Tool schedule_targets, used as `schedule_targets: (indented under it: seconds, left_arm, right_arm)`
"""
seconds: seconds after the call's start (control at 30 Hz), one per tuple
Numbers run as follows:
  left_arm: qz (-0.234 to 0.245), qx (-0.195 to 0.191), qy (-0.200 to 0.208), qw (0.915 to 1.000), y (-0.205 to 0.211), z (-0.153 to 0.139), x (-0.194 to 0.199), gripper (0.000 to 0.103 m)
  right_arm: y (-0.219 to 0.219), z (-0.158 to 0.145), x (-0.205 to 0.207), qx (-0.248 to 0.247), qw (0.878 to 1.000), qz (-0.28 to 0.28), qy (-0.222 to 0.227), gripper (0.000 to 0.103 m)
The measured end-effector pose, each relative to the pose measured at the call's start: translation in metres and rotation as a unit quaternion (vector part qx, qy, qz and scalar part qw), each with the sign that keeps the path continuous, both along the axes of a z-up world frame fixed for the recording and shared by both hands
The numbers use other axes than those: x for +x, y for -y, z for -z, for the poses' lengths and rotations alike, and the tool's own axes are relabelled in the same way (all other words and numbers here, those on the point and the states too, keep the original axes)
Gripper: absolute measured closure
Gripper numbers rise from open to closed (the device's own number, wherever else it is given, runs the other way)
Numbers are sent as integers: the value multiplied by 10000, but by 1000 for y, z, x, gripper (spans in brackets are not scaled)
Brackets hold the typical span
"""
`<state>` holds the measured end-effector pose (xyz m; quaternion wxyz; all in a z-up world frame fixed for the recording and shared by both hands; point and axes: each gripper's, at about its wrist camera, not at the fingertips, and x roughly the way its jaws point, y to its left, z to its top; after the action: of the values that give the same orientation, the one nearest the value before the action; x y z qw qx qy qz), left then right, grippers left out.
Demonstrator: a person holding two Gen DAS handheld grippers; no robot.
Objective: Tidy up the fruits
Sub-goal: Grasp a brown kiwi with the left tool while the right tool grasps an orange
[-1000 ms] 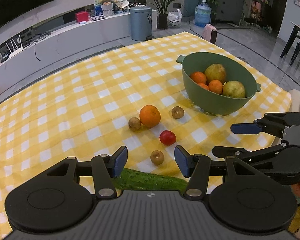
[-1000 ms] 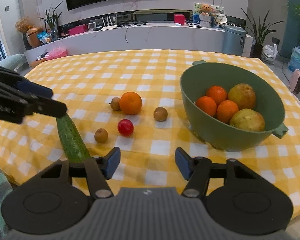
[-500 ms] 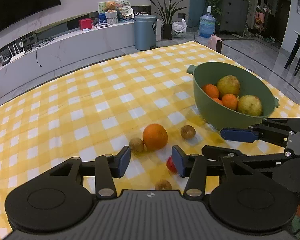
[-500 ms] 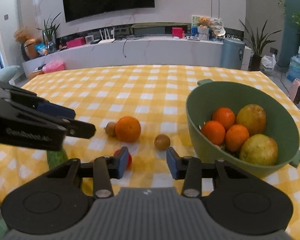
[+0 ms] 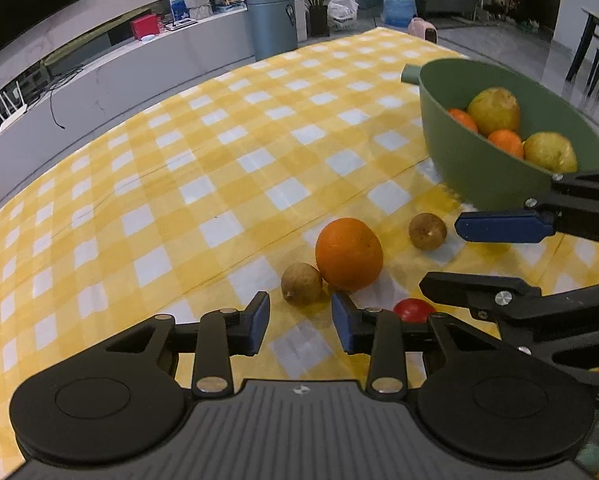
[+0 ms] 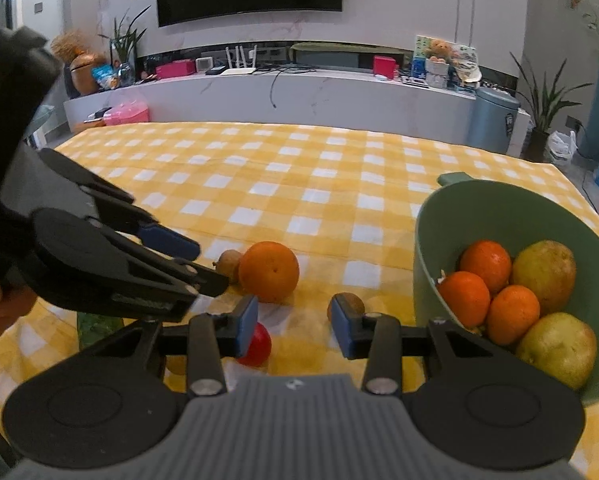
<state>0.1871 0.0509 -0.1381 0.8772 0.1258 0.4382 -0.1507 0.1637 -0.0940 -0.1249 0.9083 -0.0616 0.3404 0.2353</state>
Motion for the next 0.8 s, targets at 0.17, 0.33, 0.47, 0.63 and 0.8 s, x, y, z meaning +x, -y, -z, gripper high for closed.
schedule_targets:
  seconds: [0.17, 0.33, 0.47, 0.63, 0.8]
  left_arm:
    - [100, 168, 101, 9998, 5, 5, 3, 65]
    - [202, 164, 173, 9995, 7, 6, 3, 74]
    - [215, 140, 201, 9995, 7, 6, 2, 78]
    - [-120, 52, 181, 9997, -2, -4, -1, 78]
    - [-689, -185, 181, 9973, -24, -21, -6, 78]
  right_arm:
    - [-5, 4, 6, -129, 9998, -163, 0, 65]
    - [-8, 6, 8, -217, 9993, -318, 37, 65]
    - [-11, 10, 13, -302, 9988, -381, 9, 65]
    - [-16, 13, 20, -358, 9981, -504, -22, 64]
    - [-23, 14, 27, -232, 9982, -552, -68, 55]
